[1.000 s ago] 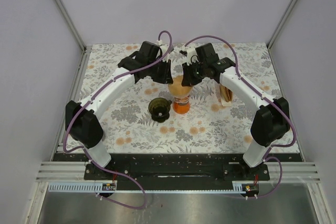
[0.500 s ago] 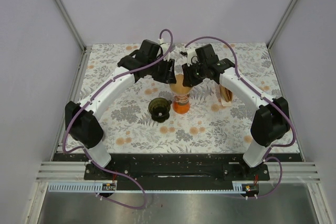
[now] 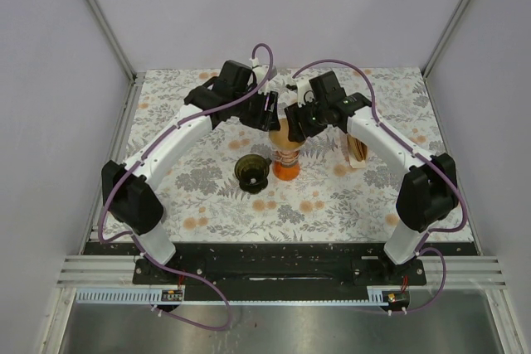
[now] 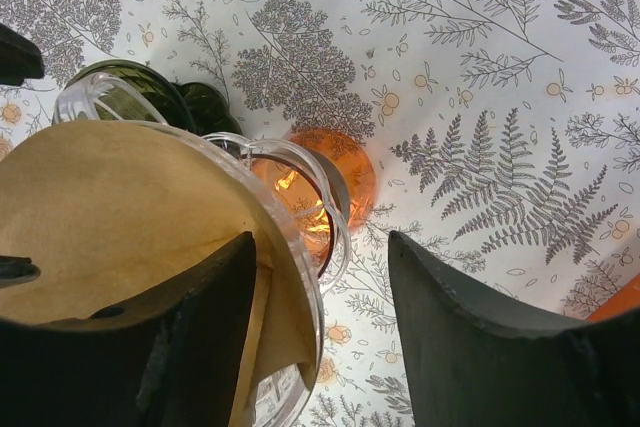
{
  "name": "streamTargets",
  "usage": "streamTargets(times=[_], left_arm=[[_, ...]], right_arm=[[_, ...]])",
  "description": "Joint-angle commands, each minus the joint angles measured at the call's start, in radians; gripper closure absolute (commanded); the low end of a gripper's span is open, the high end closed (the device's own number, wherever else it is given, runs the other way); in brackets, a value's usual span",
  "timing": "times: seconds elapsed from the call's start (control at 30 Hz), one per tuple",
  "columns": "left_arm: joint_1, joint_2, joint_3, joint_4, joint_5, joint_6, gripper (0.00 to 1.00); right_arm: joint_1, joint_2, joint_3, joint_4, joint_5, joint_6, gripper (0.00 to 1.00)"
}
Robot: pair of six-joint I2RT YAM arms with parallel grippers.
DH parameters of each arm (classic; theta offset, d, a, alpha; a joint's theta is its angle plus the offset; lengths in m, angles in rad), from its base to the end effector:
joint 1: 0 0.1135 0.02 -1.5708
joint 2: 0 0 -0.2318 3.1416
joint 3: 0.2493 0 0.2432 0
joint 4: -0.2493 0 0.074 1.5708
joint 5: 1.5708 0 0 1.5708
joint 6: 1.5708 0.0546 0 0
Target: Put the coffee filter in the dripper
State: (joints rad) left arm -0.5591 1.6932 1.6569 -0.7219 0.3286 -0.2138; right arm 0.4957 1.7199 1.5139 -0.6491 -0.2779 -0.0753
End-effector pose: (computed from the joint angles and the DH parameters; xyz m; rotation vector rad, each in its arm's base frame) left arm 0.3105 -0.2150 0.3086 0.5810 2.3350 -0.7578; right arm 0.3275 0.1941 0.2578 -0.8121 2.3124 0.5257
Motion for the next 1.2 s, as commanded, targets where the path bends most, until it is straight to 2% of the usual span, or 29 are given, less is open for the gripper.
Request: streamTargets(times=[0.0, 0.57, 0.77, 0.93, 1.17], left_arm=[[-0.002, -0.046, 0.058, 0.004, 0.013, 0.021, 0.41], [0.007, -0.047, 0.099, -0.028, 0.006, 0.054, 0.30], [0.062, -0.085, 0.110, -0.042, 0.009, 0.077, 0.24], [0.131, -0.142, 0.057, -0.051, 0.006, 0.114, 0.17], [0.254, -0.220, -0.040, -0.149, 0.009, 0.269, 0.09]], right_arm=[[-0.005, -0.057, 0.051, -0.021, 0.011, -0.015, 0.35], [-0.003, -0.100, 0.101, -0.047, 0.036, -0.021, 0.29], [-0.005, -0.154, 0.123, -0.044, 0.029, -0.006, 0.26], [-0.005, -0.223, 0.114, -0.021, 0.060, 0.019, 0.23], [-0.003, -0.312, 0.059, -0.017, 0.111, 0.031, 0.17]])
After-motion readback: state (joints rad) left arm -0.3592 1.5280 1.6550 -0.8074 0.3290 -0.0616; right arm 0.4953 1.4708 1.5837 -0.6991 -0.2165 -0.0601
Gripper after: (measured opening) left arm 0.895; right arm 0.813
